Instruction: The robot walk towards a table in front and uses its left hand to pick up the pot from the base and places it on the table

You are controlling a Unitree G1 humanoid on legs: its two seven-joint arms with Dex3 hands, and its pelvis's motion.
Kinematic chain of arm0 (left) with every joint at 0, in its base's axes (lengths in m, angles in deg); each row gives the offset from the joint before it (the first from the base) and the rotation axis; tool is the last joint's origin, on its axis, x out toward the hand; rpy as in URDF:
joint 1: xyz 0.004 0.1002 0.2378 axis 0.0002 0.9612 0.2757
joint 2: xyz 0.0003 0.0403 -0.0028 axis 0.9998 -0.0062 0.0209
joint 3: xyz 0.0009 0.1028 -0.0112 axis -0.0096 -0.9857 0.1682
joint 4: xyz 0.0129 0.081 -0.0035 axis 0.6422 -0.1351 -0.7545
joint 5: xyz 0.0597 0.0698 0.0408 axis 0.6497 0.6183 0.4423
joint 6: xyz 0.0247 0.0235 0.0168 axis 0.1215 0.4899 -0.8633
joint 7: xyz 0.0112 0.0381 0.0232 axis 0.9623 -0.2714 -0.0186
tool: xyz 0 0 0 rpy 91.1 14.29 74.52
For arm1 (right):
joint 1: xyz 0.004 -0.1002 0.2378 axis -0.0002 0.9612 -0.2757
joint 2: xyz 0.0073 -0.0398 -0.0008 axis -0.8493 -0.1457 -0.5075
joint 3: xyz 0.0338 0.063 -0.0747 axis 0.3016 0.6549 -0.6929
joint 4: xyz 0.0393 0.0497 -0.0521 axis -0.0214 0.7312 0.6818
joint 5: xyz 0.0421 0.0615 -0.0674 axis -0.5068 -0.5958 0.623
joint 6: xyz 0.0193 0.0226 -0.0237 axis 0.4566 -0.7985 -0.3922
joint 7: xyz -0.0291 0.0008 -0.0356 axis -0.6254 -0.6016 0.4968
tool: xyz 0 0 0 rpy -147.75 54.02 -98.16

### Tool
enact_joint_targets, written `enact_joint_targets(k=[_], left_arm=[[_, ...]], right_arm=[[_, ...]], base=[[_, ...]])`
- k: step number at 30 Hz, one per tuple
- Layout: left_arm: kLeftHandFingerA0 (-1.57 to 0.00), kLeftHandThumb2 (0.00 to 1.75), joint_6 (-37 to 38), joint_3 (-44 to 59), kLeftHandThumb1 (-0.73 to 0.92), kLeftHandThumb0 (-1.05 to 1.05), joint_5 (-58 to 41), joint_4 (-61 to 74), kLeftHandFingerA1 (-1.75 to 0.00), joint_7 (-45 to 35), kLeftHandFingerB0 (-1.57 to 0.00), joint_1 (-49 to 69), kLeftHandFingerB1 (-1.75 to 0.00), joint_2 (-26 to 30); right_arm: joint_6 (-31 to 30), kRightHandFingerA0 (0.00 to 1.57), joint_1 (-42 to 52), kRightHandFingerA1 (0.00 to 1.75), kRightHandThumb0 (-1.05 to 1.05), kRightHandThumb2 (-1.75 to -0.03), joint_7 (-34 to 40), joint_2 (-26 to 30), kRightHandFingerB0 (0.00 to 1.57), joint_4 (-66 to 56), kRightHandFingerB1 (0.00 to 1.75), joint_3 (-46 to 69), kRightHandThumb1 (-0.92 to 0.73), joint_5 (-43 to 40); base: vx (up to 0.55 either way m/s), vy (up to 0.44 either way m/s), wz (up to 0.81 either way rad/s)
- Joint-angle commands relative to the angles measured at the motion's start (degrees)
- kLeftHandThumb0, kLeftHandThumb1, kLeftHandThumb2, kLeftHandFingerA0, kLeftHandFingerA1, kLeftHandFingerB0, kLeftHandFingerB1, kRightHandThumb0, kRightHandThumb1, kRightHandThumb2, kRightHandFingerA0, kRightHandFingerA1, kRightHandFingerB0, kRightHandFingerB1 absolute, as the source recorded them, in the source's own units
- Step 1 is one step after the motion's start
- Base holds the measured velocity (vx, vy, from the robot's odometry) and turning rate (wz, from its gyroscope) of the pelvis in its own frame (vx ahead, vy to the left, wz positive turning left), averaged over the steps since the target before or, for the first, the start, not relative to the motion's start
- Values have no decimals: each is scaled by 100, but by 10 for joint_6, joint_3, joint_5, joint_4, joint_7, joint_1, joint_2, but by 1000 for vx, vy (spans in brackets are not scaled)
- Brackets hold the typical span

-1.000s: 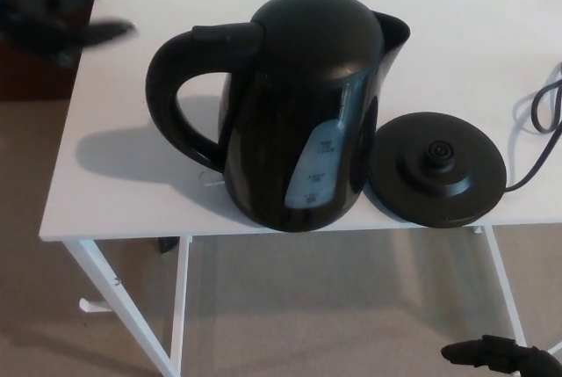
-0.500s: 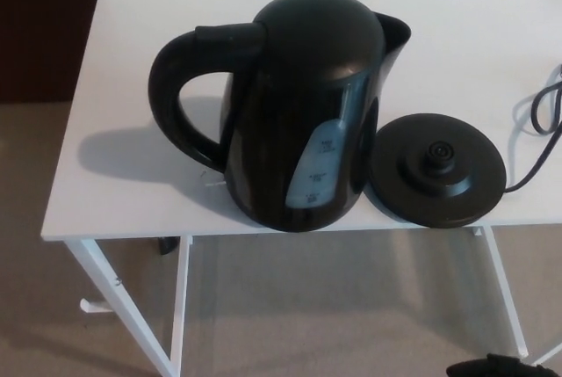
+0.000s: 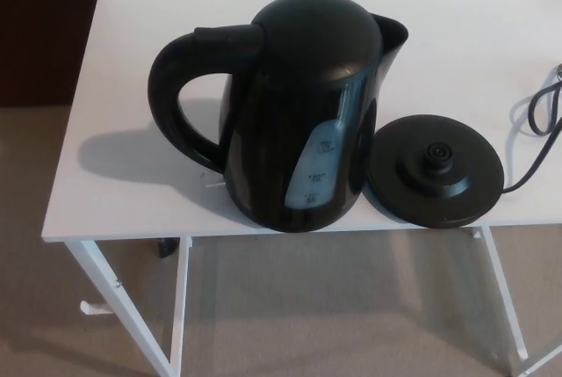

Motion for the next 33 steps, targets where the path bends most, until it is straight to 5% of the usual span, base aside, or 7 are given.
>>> enact_joint_targets(k=[1, 3, 5, 6, 7, 16, 33], left_arm=[[-2, 82, 102, 17, 46, -59, 12, -43, -35, 99, -1, 32, -28, -24], [-1, 81, 92, 9, 46, -58, 16, -52, -35, 111, -2, 28, -28, -26], [-2, 81, 109, -8, 46, -59, 26, -65, -36, 113, -1, 30, -27, -28], [-2, 81, 117, -14, 45, -60, 29, -71, -36, 115, -2, 29, -27, -29], [-4, 80, 114, -21, 45, -64, 33, -66, -37, 124, -3, 32, -27, -29], [-12, 61, 130, -82, 62, -61, 42, -36, -30, 126, -5, 52, -21, -28], [0, 81, 109, -132, 45, -60, 22, -28, -30, 111, 0, 39, -23, -16]], right_arm=[[21, 61, -10, 52, -76, -81, 13, -10, 48, 24, 47, 44, -43, -48], [24, 65, -7, 41, -72, -58, 15, -10, 51, 22, 36, 52, -55, -50], [33, 59, 3, 52, -75, -82, 15, -7, 47, 29, 47, 63, -44, -51], [33, 64, 5, 40, -71, -58, 8, -7, 52, 31, 36, 69, -54, -56], [31, 59, 6, 52, -71, -81, 3, -9, 49, 35, 48, 77, -43, -62], [35, 58, -13, 52, -69, -80, 12, -18, 48, 52, 48, 91, -42, -66], [37, 61, -23, 43, -67, -56, 37, -40, 49, 37, 35, 132, -49, -101]], base=[[0, 0, 0], [0, 0, 0], [0, 0, 0], [0, 0, 0], [0, 0, 0], [0, 0, 0], [0, 0, 0]])
